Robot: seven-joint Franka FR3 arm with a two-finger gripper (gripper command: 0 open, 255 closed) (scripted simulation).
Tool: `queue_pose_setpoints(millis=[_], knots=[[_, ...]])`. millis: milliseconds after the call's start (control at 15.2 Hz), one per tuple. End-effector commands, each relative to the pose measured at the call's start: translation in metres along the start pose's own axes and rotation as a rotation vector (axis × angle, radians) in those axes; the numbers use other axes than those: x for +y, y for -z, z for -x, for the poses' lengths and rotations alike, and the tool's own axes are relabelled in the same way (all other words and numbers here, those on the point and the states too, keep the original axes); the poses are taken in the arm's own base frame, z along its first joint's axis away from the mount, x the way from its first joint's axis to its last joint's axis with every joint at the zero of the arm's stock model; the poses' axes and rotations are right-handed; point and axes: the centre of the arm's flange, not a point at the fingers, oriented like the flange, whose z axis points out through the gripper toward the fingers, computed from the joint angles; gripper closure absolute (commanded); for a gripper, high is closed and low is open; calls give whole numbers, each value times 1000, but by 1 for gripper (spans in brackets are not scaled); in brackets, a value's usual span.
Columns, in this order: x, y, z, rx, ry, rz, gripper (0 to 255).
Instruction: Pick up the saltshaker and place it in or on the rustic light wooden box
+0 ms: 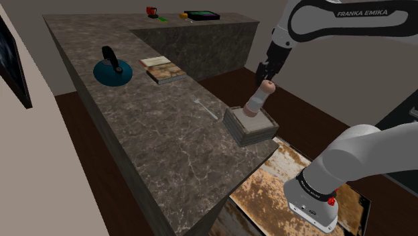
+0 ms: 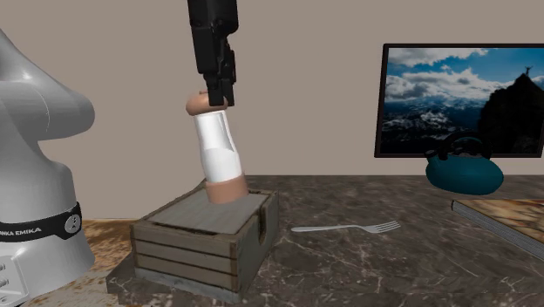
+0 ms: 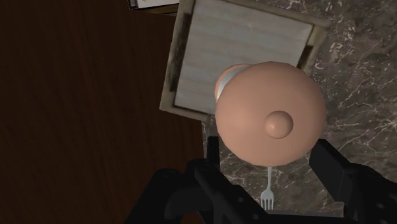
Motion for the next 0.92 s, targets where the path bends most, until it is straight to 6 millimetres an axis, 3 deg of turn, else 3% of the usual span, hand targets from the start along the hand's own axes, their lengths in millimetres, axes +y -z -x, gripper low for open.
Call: queue_pose_setpoints(millis=[0, 594, 660, 858], knots=[[0, -11, 2, 1, 0, 0, 255], [1, -15, 2, 1, 0, 0, 255], [1, -15, 2, 1, 0, 0, 0], [0, -15, 2, 1, 0, 0, 0]])
